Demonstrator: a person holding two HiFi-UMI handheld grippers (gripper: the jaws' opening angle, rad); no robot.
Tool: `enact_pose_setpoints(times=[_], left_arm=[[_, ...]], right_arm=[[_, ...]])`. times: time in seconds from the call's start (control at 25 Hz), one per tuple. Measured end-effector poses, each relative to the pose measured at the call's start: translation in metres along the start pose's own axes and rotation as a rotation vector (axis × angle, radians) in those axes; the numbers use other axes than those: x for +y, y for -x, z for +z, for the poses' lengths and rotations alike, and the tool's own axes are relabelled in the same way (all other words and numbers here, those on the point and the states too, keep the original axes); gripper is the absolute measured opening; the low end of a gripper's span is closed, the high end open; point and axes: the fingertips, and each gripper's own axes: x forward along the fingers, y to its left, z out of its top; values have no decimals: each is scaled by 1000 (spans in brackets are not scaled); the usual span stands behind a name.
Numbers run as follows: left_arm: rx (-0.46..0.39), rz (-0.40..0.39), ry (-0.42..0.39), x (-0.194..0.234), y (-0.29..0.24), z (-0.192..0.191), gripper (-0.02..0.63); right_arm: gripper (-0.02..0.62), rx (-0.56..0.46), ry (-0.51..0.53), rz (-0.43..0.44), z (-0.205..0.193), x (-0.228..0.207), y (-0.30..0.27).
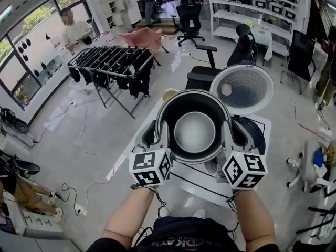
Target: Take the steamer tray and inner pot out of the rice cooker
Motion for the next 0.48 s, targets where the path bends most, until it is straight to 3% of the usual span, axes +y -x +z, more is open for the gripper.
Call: enact_pose_setpoints(times=[0.48], left_arm=[[91,43,33,123,17,-46,103]], right_arm=[[80,100,-11,32,-78,93,-54]])
